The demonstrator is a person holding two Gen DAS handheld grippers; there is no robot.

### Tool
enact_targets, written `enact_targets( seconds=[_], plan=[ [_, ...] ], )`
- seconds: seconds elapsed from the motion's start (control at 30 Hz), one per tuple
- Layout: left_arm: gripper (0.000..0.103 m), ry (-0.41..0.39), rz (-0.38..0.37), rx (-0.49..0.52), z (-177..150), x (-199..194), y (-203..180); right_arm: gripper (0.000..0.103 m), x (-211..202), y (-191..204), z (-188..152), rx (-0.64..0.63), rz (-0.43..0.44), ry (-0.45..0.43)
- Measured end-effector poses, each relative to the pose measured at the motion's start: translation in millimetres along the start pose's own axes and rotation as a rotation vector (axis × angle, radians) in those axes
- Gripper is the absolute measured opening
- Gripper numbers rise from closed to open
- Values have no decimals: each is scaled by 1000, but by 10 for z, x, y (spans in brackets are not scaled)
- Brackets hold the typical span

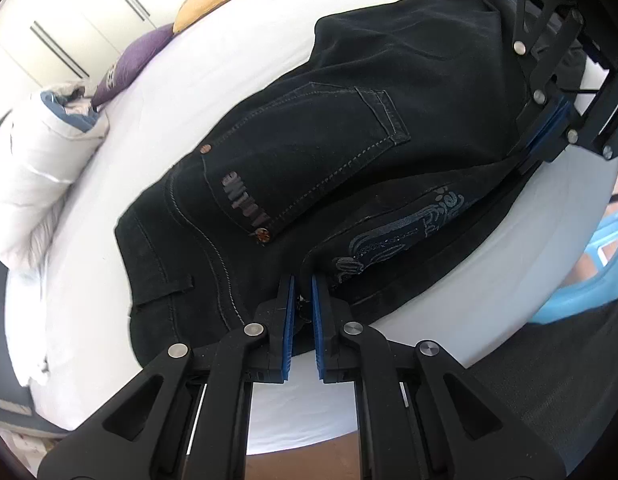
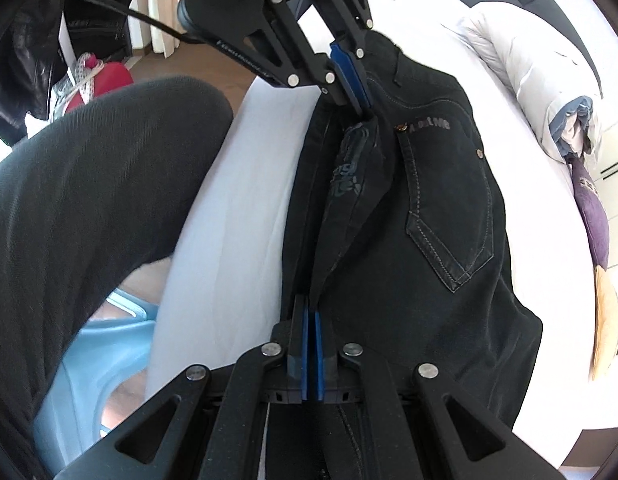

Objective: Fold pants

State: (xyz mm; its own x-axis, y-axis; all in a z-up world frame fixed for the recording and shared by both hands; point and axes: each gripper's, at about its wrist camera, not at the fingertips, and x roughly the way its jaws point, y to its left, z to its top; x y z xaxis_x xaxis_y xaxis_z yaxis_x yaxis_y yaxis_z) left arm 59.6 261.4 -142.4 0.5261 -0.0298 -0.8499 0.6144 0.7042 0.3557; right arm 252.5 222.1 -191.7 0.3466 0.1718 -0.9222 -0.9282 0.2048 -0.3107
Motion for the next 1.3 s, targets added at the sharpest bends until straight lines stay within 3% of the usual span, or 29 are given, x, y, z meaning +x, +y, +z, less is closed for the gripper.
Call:
enact_targets(
  seconds=[0.13, 0.23, 0.43, 0.53, 0.57, 0.6, 0.7, 0.77, 0.9, 1.0, 1.07, 1.17, 1.23, 1.3],
  plan=[
    [8, -3, 30, 7, -21, -18, 72, 3, -51, -4, 124, 14, 7, -26],
    [8, 1, 6, -32, -78, 33, 137, 3, 5, 62, 212, 7, 13, -23],
    [20, 41, 21, -102, -235, 137, 176, 4, 189, 47, 173, 81, 35, -12],
    [44, 88, 54, -115, -351, 68, 230, 4, 194, 9, 150, 115, 42, -20],
    [61, 109, 72, -109, -400, 43, 250, 4, 199, 4, 152, 118, 38, -18],
    [63, 117, 93, -103, -447, 4, 273, 4, 200, 13, 157, 119, 32, -17],
    [63, 141, 132, -157, -544, -124, 440, 6, 198, 43, 170, 130, 11, -17],
    [63, 97, 131, -227, -495, -257, 542, 9, 185, 46, 178, 150, 6, -24],
    [63, -11, 93, -288, -87, -384, 548, 14, 155, 106, 168, 181, -35, -39],
    [63, -30, 62, -304, 255, -199, 446, 25, 95, 130, 112, 252, -41, -61],
    [63, -15, 33, -313, 405, 12, 363, 37, -7, 139, 18, 319, -23, -86],
    [63, 98, -8, -271, 455, 393, 137, 37, -238, 178, -234, 447, -10, -125],
    [63, 81, 22, -242, 410, 427, 52, 37, -469, 136, -571, 597, 9, -168],
    [63, 99, 2, -290, 390, 396, 134, 37, -671, 62, -942, 754, 23, -213]
  ],
)
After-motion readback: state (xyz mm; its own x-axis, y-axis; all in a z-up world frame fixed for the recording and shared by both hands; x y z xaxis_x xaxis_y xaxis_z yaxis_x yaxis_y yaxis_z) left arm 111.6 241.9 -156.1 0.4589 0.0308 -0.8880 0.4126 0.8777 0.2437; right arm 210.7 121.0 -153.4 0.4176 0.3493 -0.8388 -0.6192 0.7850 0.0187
